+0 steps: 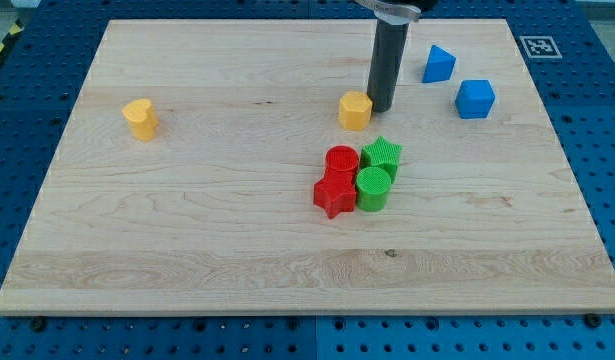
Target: Place the yellow hexagon right to the yellow heart
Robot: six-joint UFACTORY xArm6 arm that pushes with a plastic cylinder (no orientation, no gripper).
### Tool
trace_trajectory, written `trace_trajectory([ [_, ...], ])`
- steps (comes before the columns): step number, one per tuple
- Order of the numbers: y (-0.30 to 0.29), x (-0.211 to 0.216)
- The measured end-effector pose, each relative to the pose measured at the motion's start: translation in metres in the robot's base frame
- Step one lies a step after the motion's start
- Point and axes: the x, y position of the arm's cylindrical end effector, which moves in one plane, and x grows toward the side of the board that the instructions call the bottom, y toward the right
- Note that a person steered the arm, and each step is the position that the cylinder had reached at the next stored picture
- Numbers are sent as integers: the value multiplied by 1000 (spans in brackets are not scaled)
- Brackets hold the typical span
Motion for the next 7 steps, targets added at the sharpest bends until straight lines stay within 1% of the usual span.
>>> trace_trajectory([
  [2,0,11],
  [7,-5,20],
])
